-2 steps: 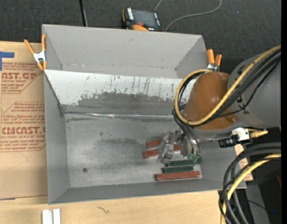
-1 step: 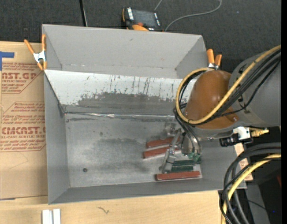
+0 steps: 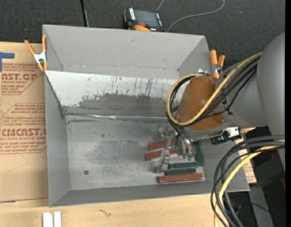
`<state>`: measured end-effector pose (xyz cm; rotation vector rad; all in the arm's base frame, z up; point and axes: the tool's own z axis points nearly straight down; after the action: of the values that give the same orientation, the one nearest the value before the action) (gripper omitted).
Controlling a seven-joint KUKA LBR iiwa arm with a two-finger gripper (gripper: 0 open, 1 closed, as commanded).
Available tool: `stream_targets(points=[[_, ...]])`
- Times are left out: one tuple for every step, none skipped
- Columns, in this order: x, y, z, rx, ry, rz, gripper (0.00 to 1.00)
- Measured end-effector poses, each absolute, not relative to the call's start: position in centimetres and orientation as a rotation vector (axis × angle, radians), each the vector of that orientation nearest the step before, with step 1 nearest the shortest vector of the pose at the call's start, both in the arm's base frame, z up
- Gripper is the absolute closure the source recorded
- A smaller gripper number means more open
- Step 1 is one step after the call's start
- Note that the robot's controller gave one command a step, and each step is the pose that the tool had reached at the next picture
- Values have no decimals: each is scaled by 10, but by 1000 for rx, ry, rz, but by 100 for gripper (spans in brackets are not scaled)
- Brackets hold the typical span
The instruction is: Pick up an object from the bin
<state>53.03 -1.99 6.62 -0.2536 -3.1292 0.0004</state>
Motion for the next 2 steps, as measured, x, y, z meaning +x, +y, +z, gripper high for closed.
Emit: stream_targets(points=[[531,-20,69,-256,-3132,-1,100],[537,-32,229,-297,-3137,-1,100]])
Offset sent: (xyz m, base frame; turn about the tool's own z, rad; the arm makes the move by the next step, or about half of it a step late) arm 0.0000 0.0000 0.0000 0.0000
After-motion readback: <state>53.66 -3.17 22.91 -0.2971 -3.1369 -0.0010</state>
